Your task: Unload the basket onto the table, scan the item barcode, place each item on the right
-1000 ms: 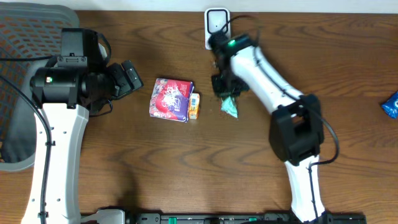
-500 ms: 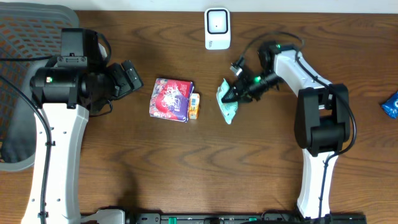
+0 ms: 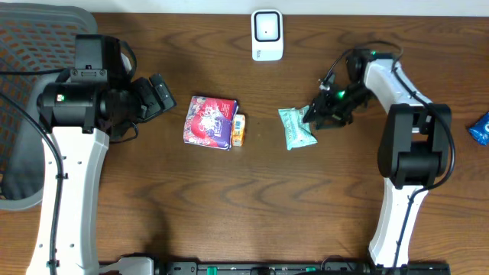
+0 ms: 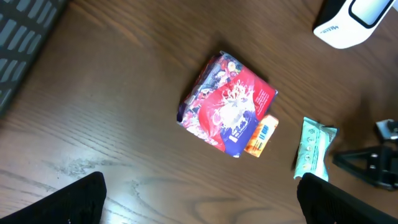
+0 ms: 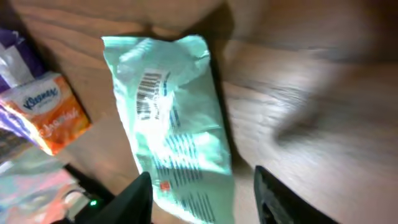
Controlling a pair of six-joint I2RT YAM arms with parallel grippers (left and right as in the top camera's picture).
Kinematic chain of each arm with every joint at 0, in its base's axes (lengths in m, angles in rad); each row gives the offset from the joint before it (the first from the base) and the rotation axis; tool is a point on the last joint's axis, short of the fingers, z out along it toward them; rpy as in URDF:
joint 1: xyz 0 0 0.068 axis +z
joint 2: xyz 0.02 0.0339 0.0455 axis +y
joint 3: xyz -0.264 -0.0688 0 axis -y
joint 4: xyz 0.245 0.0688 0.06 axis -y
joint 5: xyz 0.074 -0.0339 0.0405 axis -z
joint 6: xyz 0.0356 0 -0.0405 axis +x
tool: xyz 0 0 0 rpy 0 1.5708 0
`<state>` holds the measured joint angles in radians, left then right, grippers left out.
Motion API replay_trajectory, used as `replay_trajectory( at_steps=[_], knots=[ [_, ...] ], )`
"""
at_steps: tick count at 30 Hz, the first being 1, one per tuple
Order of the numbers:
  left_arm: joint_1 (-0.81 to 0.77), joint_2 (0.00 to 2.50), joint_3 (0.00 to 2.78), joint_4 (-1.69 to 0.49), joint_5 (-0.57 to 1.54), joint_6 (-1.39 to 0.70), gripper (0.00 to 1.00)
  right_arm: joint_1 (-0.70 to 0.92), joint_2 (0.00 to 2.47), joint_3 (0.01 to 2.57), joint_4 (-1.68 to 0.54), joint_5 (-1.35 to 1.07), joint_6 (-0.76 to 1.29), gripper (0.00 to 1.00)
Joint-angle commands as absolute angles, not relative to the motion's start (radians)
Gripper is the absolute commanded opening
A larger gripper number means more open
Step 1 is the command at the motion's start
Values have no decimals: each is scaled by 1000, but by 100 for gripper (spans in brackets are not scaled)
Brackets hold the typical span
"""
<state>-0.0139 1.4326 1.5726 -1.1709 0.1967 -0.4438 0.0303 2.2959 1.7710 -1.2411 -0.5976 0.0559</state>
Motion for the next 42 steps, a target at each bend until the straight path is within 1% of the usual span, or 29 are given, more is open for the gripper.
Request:
replay_trajectory(
  at_steps=[1,4,7,12,15,19,22,27,30,34,39,40,42],
  knots=[
    [-10,1431,1579,-1174,191,-434,98,48,2296,1889,-1307,-454,89,50],
    [-10,1431,1579,-1174,191,-434,98,66,2296,1951,-1372,-422,89,52],
    [-10,1431,1579,-1174,191,-434,98,93,2296,1966,-1410,-379,89,49],
    [-10,1431,1579,-1174,191,-434,98,185,2296,1965,-1436,-179,132,45],
    [-10,1431,1579,-1174,191,-434,98,251,2296,1965,-1433,-68,189,33],
    [-10,1431,1579,-1174,191,-434,98,321,2296,1963,-1432,19,243,12],
    [-10,1431,1579,-1174,191,-434,98,361,2297,1948,-1402,23,243,6],
    [-10,1431,1579,-1173,191,-434,98,370,2297,1865,-1319,35,281,1],
    [-10,1431,1579,-1174,191,-434,98,371,2297,1780,-1225,21,284,1],
    [-10,1431,1579,-1174,191,-434,98,373,2294,1798,-1251,25,284,1],
    [-10,1431,1579,-1174,191,-434,98,373,2294,1957,-1399,40,271,11],
    [-10,1431,1579,-1174,191,-434,98,374,2294,1999,-1436,40,262,15],
    [-10,1431,1579,-1174,191,-434,98,379,2294,2057,-1489,40,241,25]
  ],
)
